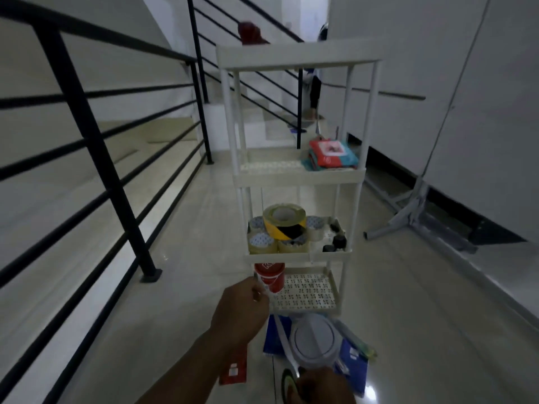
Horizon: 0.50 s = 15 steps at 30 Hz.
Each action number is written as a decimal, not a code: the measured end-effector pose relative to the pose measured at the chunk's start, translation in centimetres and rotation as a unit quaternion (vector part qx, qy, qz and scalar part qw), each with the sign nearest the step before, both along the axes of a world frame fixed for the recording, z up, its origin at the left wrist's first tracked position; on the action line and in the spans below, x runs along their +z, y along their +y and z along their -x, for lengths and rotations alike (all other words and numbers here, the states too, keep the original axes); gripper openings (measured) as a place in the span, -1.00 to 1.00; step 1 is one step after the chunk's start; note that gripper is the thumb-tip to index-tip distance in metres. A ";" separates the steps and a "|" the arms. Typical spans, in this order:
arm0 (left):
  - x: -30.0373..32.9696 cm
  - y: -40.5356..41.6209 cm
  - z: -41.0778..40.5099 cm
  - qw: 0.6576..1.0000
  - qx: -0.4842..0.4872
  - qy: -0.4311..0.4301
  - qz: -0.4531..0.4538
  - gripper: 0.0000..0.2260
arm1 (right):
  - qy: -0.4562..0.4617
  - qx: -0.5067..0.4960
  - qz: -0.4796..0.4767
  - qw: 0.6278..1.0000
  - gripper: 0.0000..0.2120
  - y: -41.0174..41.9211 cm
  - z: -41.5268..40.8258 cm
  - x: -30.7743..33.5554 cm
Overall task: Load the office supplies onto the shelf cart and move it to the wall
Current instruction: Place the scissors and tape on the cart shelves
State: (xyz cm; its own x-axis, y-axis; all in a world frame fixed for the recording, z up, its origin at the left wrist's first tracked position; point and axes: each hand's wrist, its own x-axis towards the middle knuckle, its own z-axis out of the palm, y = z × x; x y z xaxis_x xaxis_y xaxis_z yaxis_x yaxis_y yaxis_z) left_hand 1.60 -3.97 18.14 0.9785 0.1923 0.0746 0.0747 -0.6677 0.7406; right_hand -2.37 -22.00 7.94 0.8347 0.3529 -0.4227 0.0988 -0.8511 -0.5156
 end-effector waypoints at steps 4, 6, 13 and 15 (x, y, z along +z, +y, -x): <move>4.3 -0.2 -1.2 0.996 -0.014 -0.071 -0.048 -0.91 | -0.086 -0.084 -0.086 0.989 -0.86 -0.9 0.1 5.3; 6.0 0.1 -2.3 0.991 -0.020 -0.110 -0.078 -0.89 | -0.189 -0.124 -0.141 0.964 -0.91 -1.7 -0.2 7.6; 12.4 3.5 -6.1 0.969 -0.062 -0.148 -0.187 -0.65 | -0.370 -0.099 -0.046 0.923 -0.88 -2.5 -5.7 20.3; 14.2 4.4 -6.3 0.968 -0.077 -0.134 -0.196 -0.60 | -0.395 -0.094 0.019 0.914 -0.85 -1.8 -7.2 24.6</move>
State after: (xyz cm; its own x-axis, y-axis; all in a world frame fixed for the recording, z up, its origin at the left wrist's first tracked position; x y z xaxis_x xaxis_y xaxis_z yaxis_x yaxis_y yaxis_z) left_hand 7.88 0.44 32.30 0.9284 -0.0500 0.3683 -0.2092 -0.8893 0.4067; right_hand 4.81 -23.79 32.52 0.9288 0.1702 0.3292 0.2783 -0.9070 -0.3161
